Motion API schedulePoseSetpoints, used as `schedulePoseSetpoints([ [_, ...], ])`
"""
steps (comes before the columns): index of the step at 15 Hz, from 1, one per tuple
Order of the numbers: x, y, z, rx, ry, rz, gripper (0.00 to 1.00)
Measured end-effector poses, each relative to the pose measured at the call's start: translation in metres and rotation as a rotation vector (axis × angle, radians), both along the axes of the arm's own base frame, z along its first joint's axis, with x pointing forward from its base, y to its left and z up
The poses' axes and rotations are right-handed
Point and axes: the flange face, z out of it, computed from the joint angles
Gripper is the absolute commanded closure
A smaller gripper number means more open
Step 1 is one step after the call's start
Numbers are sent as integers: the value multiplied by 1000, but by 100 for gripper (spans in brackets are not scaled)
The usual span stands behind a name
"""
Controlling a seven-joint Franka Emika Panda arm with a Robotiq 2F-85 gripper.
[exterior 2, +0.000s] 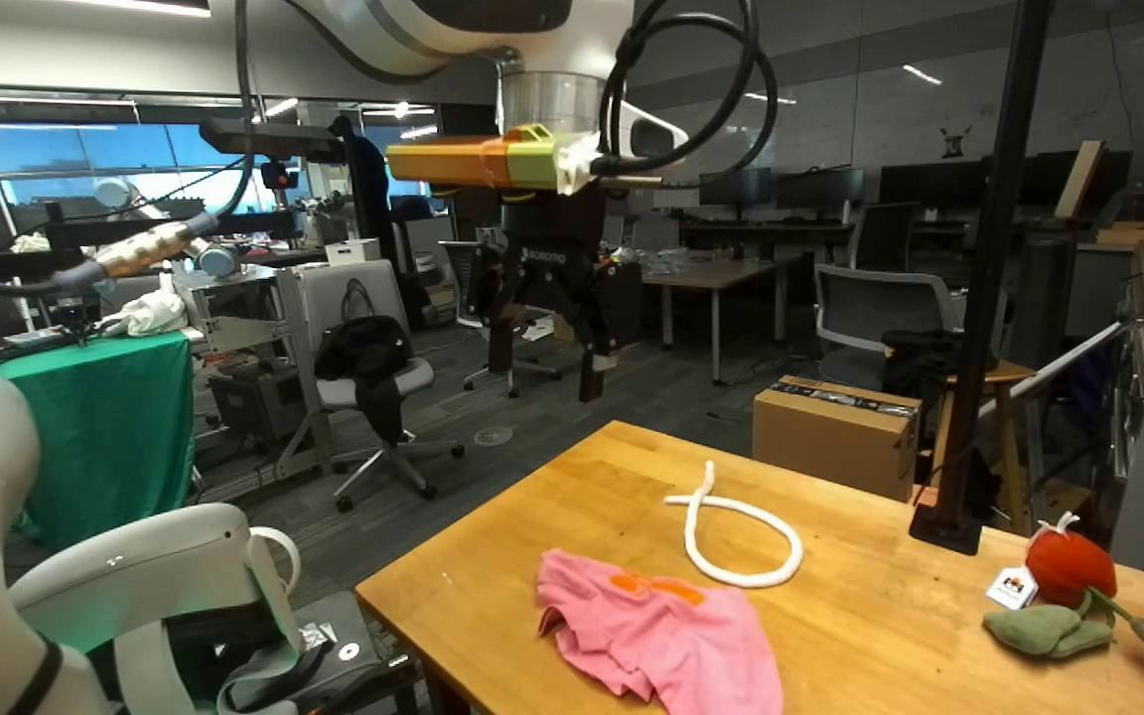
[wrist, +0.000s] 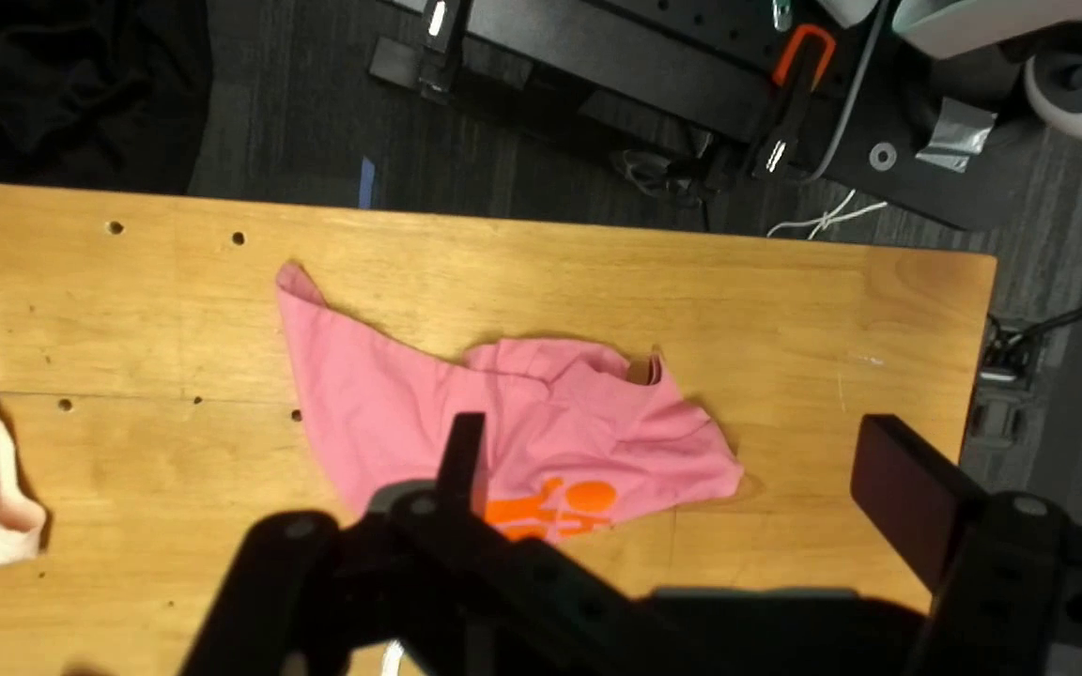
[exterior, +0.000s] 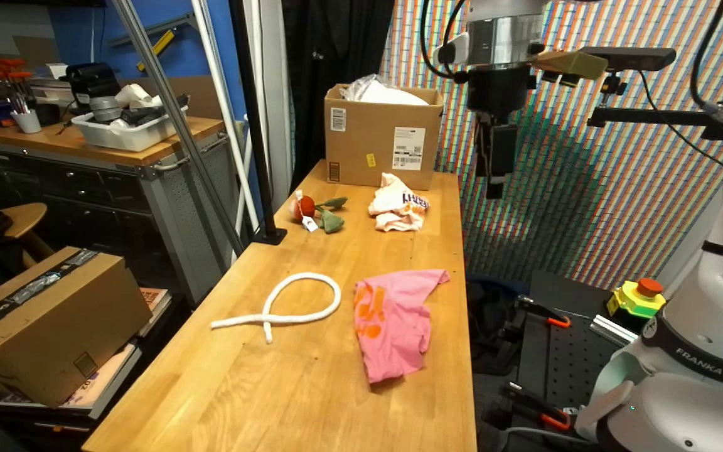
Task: Move the peach colored shirt and the turnip plushie to the right then move the pink shirt closer to you
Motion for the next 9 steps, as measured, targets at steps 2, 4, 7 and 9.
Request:
schedulePoseSetpoints([
  [2, -12, -10, 6, 19, -86, -23, 0],
  [4, -22, -21, 10, 39, -166, -49, 0],
  [7, -34, -34, 11, 69, -293, -89, 0],
  [9, -41, -40, 11, 84, -362, -108, 0],
])
